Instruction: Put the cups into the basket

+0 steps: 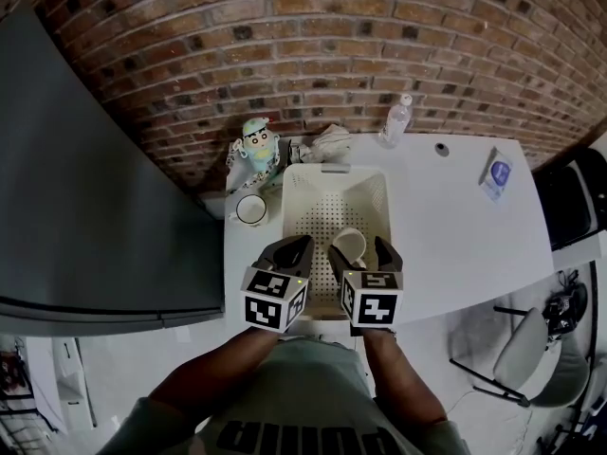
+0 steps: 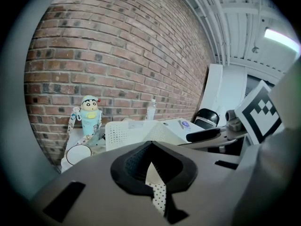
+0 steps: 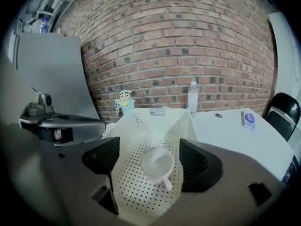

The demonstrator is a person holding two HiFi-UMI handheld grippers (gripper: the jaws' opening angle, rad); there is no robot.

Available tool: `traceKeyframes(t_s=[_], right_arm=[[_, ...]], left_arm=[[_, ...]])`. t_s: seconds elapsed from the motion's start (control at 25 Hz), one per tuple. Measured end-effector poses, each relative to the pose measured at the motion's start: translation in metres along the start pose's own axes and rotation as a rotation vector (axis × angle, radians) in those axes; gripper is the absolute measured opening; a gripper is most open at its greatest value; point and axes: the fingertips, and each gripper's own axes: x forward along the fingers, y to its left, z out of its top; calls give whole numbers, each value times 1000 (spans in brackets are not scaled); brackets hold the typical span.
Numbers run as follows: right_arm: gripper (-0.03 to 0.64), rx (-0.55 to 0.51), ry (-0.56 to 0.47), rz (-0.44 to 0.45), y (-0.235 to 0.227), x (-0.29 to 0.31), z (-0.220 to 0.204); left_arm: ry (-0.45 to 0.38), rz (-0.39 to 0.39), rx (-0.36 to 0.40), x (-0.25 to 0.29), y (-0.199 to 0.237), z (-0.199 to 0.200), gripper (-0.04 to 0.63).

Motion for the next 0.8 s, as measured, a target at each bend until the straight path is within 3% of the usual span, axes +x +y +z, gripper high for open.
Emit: traceKeyframes(t_s=[0.44,0.48,0.56,0.72,0.8], right_arm=[[380,-105,-140,65,33,-52,14],[340,-113,-148,69,36,-56,14],[197,-124,-166,77,41,-62,15],[48,-143,-185,107,56,-69,12],[17,-156,-186,135,67,-69,11]], left_arm=[[-91,72,17,-47,-1,7,6],[-98,82,18,-51,-1,6,6],[-112,102,21,-61,-1,5,6],[-141,136,45,-80,4,3,6],[-150,141,40,-89,7,2,6]])
